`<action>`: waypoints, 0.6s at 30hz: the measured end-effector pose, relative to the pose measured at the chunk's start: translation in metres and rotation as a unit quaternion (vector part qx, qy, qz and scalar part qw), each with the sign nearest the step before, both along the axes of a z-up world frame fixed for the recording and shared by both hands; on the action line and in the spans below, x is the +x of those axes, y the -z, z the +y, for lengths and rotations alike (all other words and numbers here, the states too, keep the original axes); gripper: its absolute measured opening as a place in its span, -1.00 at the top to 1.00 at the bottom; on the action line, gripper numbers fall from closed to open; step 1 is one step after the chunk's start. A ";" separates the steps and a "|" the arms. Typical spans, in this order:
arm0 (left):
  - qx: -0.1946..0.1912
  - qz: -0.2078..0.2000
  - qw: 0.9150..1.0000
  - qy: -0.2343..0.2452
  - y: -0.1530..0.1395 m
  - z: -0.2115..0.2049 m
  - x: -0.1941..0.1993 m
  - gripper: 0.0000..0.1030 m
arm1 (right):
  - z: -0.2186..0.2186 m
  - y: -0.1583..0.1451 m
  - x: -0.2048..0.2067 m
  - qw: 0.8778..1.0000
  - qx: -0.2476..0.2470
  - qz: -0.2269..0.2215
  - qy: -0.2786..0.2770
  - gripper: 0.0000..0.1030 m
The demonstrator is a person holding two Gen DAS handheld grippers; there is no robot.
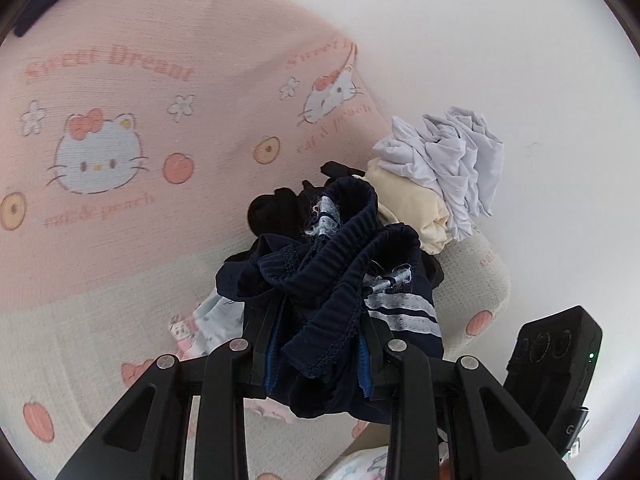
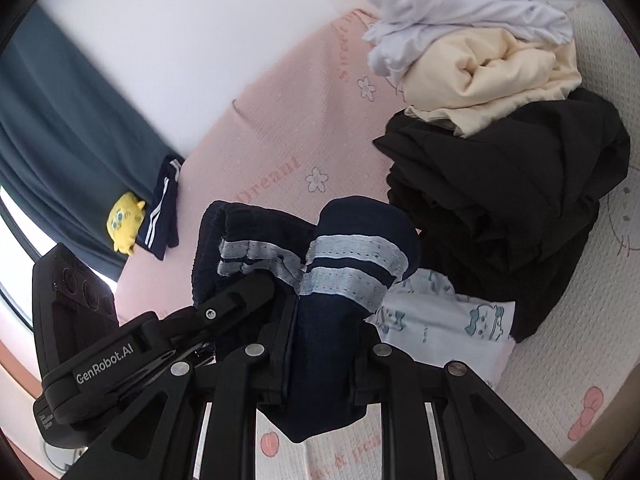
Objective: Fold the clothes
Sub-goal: 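Carry the pants bundle over to the pile of black and cream clothes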
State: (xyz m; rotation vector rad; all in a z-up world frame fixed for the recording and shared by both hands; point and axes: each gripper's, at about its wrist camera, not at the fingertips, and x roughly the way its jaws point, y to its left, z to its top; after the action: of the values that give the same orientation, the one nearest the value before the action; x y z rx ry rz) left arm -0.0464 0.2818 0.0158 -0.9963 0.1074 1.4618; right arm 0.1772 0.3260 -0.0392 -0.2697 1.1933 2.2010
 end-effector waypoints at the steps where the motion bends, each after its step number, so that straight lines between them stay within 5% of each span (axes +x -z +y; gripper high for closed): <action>1: -0.002 0.005 1.000 0.003 0.000 0.005 0.001 0.48 | 0.006 0.002 0.000 1.000 -0.007 0.005 0.001 0.65; 7: -0.005 0.021 0.999 0.024 0.003 0.034 -0.002 0.48 | 0.033 0.005 -0.007 1.000 -0.026 0.009 0.007 0.62; 18: -0.036 -0.016 0.996 0.078 0.037 0.079 -0.028 0.48 | 0.052 0.032 -0.006 0.997 -0.066 -0.020 0.021 0.60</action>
State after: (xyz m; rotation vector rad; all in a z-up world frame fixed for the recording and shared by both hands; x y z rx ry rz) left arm -0.0745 0.3610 -0.0209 -1.0458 0.2115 1.3069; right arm 0.1710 0.3779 -0.0713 -0.3393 1.3135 2.0749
